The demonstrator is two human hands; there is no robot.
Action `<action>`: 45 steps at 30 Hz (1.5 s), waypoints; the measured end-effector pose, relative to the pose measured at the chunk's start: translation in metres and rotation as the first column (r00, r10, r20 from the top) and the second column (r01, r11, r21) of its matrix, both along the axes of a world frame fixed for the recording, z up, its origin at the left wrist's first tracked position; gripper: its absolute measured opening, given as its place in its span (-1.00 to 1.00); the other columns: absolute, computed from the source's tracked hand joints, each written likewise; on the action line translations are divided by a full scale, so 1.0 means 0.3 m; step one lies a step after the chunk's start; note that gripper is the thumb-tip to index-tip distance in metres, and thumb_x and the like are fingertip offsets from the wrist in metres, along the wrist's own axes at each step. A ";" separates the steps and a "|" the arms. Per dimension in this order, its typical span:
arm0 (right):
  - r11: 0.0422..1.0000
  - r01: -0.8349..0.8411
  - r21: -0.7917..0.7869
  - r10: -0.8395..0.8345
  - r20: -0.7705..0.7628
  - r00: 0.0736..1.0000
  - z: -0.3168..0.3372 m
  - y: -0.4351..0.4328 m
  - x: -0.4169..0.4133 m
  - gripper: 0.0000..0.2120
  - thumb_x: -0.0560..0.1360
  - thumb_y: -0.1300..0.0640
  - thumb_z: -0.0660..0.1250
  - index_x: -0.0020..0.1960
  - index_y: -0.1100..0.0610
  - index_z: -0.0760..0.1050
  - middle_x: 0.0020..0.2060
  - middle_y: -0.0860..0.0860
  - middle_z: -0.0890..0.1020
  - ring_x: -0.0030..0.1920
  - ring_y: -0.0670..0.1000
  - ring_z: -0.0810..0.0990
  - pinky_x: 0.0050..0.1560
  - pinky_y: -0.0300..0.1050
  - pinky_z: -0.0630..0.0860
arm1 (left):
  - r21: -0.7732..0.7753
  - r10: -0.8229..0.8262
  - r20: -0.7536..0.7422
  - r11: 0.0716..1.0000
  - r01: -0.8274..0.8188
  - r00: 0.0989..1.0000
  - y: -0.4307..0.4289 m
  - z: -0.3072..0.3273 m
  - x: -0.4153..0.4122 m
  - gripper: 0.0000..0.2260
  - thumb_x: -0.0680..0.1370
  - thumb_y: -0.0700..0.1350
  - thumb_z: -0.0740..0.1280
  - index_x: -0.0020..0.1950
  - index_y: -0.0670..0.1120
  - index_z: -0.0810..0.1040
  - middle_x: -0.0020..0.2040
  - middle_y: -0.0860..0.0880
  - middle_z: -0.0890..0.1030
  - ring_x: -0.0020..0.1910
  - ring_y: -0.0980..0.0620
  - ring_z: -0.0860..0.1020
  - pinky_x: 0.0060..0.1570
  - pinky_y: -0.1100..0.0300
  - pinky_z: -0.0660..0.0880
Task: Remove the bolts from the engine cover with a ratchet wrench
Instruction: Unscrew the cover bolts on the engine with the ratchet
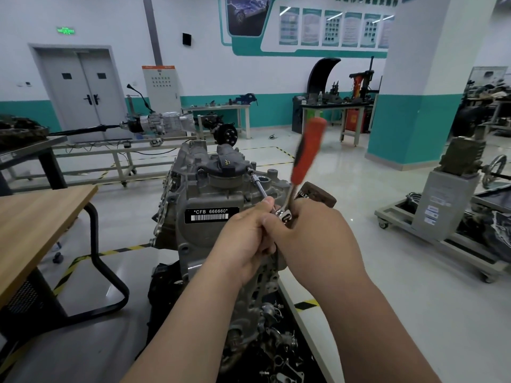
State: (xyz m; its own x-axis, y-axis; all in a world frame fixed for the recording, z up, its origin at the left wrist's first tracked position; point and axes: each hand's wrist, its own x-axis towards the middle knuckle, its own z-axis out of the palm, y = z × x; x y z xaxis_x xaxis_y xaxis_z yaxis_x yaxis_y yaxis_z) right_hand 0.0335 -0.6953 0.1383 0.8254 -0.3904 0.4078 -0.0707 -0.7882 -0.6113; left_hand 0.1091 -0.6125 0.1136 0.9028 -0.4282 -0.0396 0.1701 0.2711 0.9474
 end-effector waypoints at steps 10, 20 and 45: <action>0.741 -0.209 0.638 0.109 0.193 0.975 -0.074 0.001 0.025 -0.72 0.51 -0.13 0.33 -0.18 0.08 0.53 -0.46 0.01 0.65 -0.50 -0.05 0.60 -0.42 -0.14 0.52 | -0.066 -0.062 -0.023 0.996 0.061 0.998 0.003 0.000 0.000 -0.60 0.59 0.04 0.27 -0.44 -0.03 0.53 -0.57 -0.02 0.33 -0.66 0.05 0.27 -0.58 0.34 0.29; -0.337 -0.238 0.911 0.188 0.313 0.931 -0.078 0.051 0.022 -0.57 0.61 -0.13 0.16 -0.19 0.17 0.55 -0.60 -0.05 0.44 -0.66 -0.13 0.37 -0.60 -0.31 0.35 | -0.015 -0.044 -0.072 0.999 0.043 0.996 0.005 0.018 -0.007 -0.64 0.60 0.08 0.24 -0.28 -0.03 0.67 -0.59 0.00 0.39 -0.70 0.09 0.33 -0.64 0.41 0.25; 0.994 -0.053 0.093 0.062 -0.093 0.994 -0.010 -0.020 0.004 -0.52 0.50 -0.27 0.18 -0.35 0.09 0.49 -0.49 0.00 0.59 -0.46 -0.02 0.56 -0.41 -0.11 0.46 | -0.026 0.026 0.037 0.999 -0.025 0.999 -0.002 0.004 -0.006 -0.62 0.60 -0.03 0.27 -0.41 0.00 0.64 -0.45 0.03 0.49 -0.48 0.09 0.40 -0.36 0.17 0.33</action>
